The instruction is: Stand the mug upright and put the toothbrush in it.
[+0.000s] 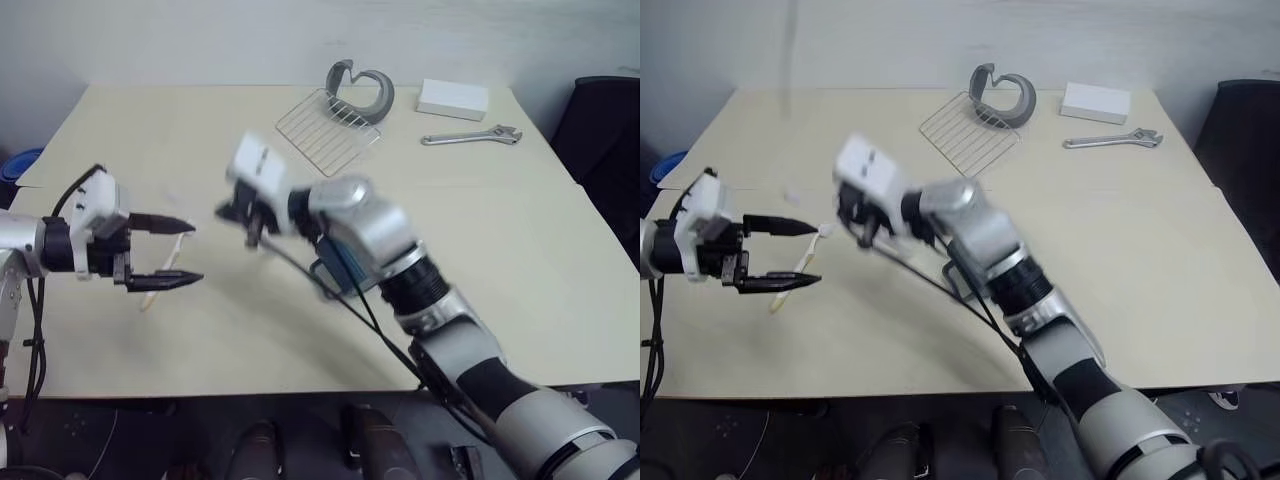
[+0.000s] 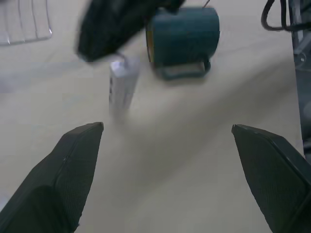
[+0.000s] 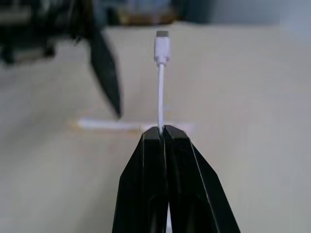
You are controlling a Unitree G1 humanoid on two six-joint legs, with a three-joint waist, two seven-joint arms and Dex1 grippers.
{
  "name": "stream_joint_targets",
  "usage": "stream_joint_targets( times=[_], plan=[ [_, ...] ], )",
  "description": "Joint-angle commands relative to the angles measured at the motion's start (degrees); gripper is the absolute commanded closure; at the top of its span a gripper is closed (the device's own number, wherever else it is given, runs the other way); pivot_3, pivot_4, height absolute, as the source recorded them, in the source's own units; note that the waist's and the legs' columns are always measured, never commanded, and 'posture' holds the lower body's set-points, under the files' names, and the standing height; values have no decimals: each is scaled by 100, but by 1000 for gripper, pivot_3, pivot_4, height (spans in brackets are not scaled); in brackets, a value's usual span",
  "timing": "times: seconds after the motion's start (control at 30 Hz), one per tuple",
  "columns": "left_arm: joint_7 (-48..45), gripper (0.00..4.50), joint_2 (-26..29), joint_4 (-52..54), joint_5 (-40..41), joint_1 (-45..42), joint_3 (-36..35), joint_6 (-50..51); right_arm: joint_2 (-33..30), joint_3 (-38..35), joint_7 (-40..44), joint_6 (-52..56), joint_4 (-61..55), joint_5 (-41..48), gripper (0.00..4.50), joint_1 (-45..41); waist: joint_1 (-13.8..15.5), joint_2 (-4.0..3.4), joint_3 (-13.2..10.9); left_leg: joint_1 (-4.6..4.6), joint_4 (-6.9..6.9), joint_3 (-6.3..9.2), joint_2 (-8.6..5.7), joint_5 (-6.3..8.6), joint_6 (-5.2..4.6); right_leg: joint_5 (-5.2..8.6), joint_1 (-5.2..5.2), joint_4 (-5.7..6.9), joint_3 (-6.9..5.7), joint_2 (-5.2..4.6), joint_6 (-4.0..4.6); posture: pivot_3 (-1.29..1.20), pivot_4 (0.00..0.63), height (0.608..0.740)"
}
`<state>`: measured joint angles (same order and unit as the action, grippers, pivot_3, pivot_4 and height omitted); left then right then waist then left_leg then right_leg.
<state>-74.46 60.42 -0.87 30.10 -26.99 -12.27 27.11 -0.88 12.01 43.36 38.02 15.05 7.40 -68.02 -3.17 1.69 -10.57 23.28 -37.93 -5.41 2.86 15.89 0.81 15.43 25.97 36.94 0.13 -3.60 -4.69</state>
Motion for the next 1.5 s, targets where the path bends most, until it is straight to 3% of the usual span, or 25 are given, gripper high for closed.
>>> stream_joint_targets(
  times=[0.03,0.2,0.33,0.4,0.63,0.83,1.0,1.27,1.37,1.5],
  plan=[
    [112,0,-119,193,127,-191,-11,75,-656,-1074,-423,634,-654,401,4486,-368,39,-1,-1,-1,0,3,0,1,0,0,-6,-3,-5,-5,0,0,150,740],
    [207,0,-413,604,354,-446,172,380,-2480,-1760,-391,1477,-1619,471,4486,-39,107,-1,-1,2,2,-2,-11,16,-24,0,-20,-46,-3,-14,0,0,150,740],
    [221,0,-611,787,372,-600,358,427,-3891,-2380,-410,2029,-2348,409,4486,1080,157,-2,-1,1,7,-8,-8,29,-28,1,-30,-70,-1,2,-3,0,150,740],
    [186,0,-674,728,304,-656,473,352,-4171,-2876,-554,2441,-2736,513,4486,1750,155,-6,-3,1,14,-14,-7,30,-28,1,-31,-97,1,5,-4,0,150,740],
    [58,0,-899,428,139,-1038,840,184,-3836,-3020,-1153,2287,-3530,421,4486,3977,58,-9,-5,-24,18,-24,8,25,-23,-2,-31,-87,22,36,-12,0,150,740],
    [-15,0,-1007,331,133,-1258,938,244,-3809,-3217,-1540,1660,-3346,314,2501,4566,74,-10,-5,-31,5,-20,-2,5,-28,-13,-51,-99,32,32,-25,0,150,740],
    [-40,0,-1012,330,143,-1246,964,264,-4060,-3347,-1493,1941,-3814,547,829,4589,100,-11,-6,-24,4,-16,-5,8,-31,-16,-48,-95,32,30,-30,0,150,740],
    [7,0,-963,389,136,-1134,923,288,-4319,-2922,-1297,2797,-4996,1373,829,3792,147,-12,-7,-21,6,-3,-3,9,-32,-14,-47,-95,24,32,-28,0,150,740],
    [42,0,-934,456,149,-1085,893,316,-3988,-2949,-1303,3303,-5133,1905,829,3280,142,-12,-7,-19,5,-5,-8,9,-32,-15,-46,-97,27,24,-28,0,150,740],
    [86,0,-863,584,175,-934,818,359,-4023,-2491,-959,3891,-5616,2557,829,3754,165,-9,-5,-16,9,1,-6,11,-34,-15,-48,-100,22,23,-27,0,150,740]
  ],
)
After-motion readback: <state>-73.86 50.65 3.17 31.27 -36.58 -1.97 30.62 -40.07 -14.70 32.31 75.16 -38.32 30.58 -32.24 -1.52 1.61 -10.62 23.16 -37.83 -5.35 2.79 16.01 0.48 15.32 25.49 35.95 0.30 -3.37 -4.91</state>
